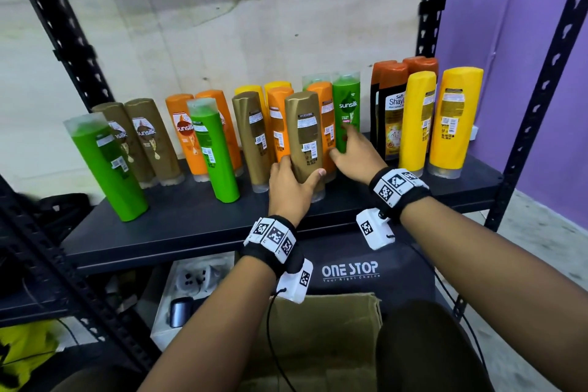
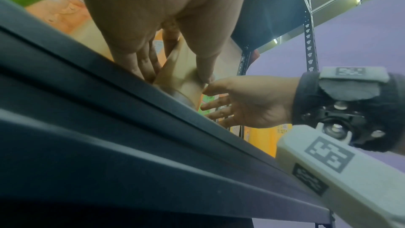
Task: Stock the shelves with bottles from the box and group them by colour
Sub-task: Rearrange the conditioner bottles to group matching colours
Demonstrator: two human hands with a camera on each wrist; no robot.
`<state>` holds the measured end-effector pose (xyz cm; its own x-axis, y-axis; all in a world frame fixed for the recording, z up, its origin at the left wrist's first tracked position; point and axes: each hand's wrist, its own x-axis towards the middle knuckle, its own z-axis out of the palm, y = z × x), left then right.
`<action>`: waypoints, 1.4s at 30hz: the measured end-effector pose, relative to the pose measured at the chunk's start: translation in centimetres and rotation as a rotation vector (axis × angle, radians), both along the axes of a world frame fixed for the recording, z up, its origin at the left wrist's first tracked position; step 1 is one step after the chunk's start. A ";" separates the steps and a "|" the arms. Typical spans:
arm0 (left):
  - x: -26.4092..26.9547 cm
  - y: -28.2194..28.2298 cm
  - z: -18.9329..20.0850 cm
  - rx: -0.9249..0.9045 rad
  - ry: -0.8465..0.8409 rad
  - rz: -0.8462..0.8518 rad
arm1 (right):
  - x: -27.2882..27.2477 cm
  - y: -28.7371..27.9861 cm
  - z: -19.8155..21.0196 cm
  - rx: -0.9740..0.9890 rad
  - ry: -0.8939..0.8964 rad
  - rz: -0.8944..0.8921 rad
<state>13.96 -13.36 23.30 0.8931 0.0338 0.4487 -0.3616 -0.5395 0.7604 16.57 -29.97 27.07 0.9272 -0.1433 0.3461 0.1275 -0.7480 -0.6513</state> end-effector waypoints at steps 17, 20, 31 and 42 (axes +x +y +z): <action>0.0 0.8 -0.7 -0.064 0.002 -0.062 | 1.0 0.8 -1.2 0.124 0.013 0.084; -0.2 0.7 -0.6 -0.076 -0.001 -0.061 | 0.8 1.0 -1.6 0.137 -0.052 0.079; -1.5 3.6 -0.5 -0.104 -0.021 -0.017 | -2.2 3.5 -3.0 0.235 -0.220 0.038; -2.1 8.3 -0.9 -0.147 -0.078 0.102 | -3.4 8.7 -3.5 0.179 -0.269 0.097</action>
<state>11.81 -5.01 22.41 0.8443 0.1928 0.5000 -0.3717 -0.4614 0.8056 13.22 -21.24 23.62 0.8185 -0.1392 0.5574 0.3775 -0.6011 -0.7044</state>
